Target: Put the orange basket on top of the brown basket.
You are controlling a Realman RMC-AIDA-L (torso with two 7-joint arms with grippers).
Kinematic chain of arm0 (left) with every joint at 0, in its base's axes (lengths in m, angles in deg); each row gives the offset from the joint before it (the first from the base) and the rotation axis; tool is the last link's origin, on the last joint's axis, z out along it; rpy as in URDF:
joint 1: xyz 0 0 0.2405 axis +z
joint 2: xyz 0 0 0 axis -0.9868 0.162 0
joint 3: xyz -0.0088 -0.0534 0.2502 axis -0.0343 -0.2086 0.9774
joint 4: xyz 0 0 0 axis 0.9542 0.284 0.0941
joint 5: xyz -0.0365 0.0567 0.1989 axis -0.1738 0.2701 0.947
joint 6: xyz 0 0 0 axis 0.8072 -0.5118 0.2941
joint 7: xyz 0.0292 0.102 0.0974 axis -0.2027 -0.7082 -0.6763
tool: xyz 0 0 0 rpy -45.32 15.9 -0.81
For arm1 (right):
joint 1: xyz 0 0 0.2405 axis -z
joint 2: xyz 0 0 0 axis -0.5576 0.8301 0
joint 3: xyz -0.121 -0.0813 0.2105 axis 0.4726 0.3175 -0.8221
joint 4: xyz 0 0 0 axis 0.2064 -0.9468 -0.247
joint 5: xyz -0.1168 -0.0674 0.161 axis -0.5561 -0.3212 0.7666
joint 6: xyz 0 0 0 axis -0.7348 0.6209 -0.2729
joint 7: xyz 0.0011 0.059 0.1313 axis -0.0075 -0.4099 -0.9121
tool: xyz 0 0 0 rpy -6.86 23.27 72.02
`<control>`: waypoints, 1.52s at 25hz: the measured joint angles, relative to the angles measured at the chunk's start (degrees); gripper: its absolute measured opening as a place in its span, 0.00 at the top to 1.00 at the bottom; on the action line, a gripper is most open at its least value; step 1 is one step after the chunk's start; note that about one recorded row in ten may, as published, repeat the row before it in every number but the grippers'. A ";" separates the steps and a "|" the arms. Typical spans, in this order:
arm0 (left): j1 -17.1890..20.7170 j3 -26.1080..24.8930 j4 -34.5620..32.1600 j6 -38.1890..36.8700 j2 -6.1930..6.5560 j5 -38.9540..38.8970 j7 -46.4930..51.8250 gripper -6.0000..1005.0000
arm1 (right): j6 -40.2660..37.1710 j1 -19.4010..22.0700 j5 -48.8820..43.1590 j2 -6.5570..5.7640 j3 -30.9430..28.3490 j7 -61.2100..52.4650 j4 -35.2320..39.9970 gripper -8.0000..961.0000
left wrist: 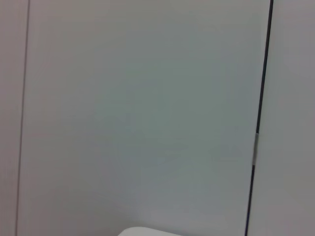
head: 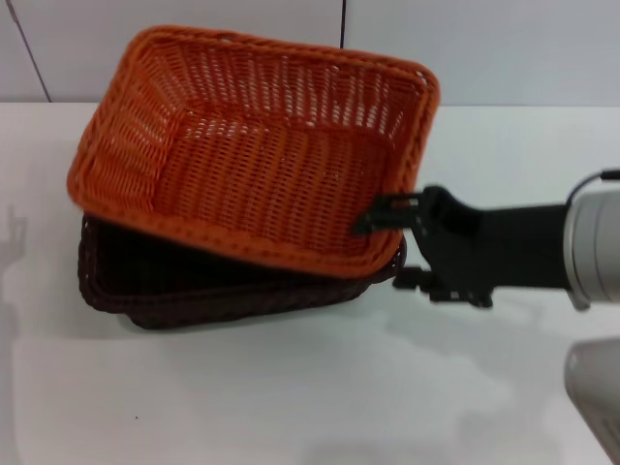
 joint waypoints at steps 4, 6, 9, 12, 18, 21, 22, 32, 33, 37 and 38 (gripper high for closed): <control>0.01 0.38 -0.27 -0.04 0.07 0.04 0.00 0.21 | -3.06 2.75 0.57 1.25 0.87 0.04 2.65 0.25; -0.01 0.40 -0.45 -0.20 0.11 0.04 0.00 0.21 | -0.92 3.41 1.44 1.78 2.23 -0.07 2.41 0.25; 0.35 0.46 -0.05 -0.49 0.06 0.03 0.00 0.21 | 10.90 3.75 4.08 3.25 3.92 -4.09 -1.00 0.25; 1.03 0.48 0.30 -1.21 0.01 0.03 0.00 0.21 | 33.70 2.77 7.74 5.55 4.90 -13.26 -8.98 0.25; 2.43 1.12 1.02 -4.86 -0.04 -0.22 0.00 0.21 | 71.63 5.32 22.45 13.34 0.66 -30.62 -24.84 0.25; 3.01 1.02 1.31 -6.45 -0.01 -0.39 0.00 0.21 | 83.17 7.01 26.36 14.25 -0.42 -43.57 -33.22 0.25; 3.14 0.83 1.29 -6.87 0.06 -0.43 0.00 0.21 | 86.61 7.26 26.88 14.24 -0.60 -48.26 -36.31 0.25; 3.23 1.72 0.86 -10.57 0.35 0.16 0.00 0.21 | 117.69 6.07 26.81 14.23 3.34 -89.29 -68.61 0.25; 3.26 2.13 0.79 -10.62 0.35 0.20 0.00 0.21 | 119.83 5.78 26.80 14.23 3.98 -91.78 -71.03 0.25; 3.00 3.20 -1.09 -10.94 0.46 0.25 0.00 0.21 | 125.96 5.31 26.89 14.35 7.10 -96.85 -76.63 0.25; 2.87 3.26 -1.59 -11.06 0.46 0.25 0.01 0.21 | 126.57 5.30 26.95 14.38 7.68 -97.04 -77.00 0.25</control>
